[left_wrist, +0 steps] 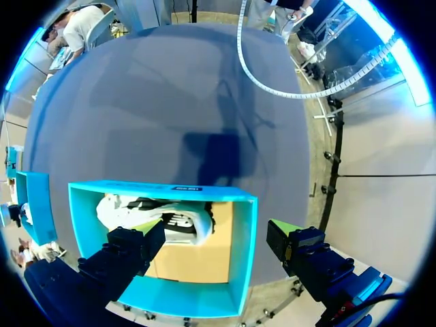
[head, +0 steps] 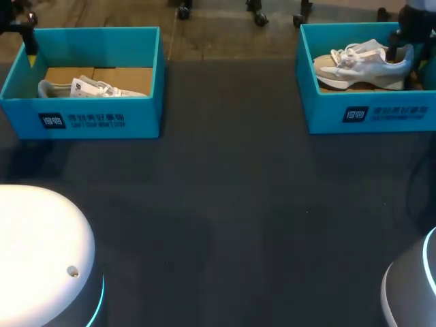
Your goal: Take the shoe out of the shoebox, open the shoe tongue, remove and reinsert the insole, then place the shoe into the shoebox
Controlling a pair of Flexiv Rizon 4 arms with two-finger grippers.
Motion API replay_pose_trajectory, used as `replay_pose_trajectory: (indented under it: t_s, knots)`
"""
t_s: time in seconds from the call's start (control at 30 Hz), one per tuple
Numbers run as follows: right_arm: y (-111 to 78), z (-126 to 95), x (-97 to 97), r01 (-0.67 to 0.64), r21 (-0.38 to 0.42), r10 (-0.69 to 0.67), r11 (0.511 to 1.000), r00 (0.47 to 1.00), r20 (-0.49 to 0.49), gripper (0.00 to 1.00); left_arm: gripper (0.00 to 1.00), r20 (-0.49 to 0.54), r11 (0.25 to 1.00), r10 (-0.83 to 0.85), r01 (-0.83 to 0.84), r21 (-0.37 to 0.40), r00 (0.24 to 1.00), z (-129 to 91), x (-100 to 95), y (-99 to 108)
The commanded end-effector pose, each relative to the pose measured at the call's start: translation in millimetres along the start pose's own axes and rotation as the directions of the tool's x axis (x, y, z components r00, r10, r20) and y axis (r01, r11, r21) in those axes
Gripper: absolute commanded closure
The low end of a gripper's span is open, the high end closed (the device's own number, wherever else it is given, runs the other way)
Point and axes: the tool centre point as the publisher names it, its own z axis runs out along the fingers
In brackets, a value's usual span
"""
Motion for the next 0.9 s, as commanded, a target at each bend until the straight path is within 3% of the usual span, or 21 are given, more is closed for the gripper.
replay_pose_trajectory:
  t_s: [0.03, 0.13, 0.2, 0.27, 0.43, 0.57, 0.9]
  knots:
    - [10.5, 9, -1.0, -0.007, 0.107, 0.008, 0.994, 1.000, -0.015, 0.18, 0.00, -0.002, 1.000, 0.001, -0.001, 0.000, 1.000, 0, 0.5, 0]
    - [9.9, 10, -1.0, -0.009, 0.110, 0.011, 0.994, 1.000, -0.017, 0.19, 0.00, -0.002, 1.000, 0.001, -0.001, 0.000, 1.000, 0, 0.5, 0]
    - [9.8, 11, -0.6, -0.009, 0.113, 0.011, 0.994, 1.000, -0.020, 0.25, 0.00, -0.002, 1.000, 0.001, -0.001, 0.000, 1.000, 0, 0.5, 0]
    - [10.1, 12, 0.4, -0.008, 0.116, 0.011, 0.993, 1.000, -0.022, 0.45, 0.00, -0.002, 1.000, 0.001, -0.001, 0.000, 1.000, 0, 0.5, 0]
    - [9.9, 15, 3.1, -0.007, 0.125, 0.010, 0.992, 1.000, -0.024, 0.66, 0.00, -0.002, 1.000, 0.001, -0.001, 0.000, 1.000, 0, 0.5, 0]
    - [8.9, 13, 4.7, -0.021, 0.127, 0.022, 0.992, 1.000, -0.004, 0.99, 0.00, -0.002, 1.000, 0.001, -0.001, 0.000, 1.000, 0, 0.5, 0]
    - [7.4, -13, 0.4, -0.065, 0.106, 0.062, 0.992, 0.997, 0.036, 1.00, 0.00, -0.002, 1.000, 0.001, -0.001, 0.000, 1.000, 0, 0.5, 0]
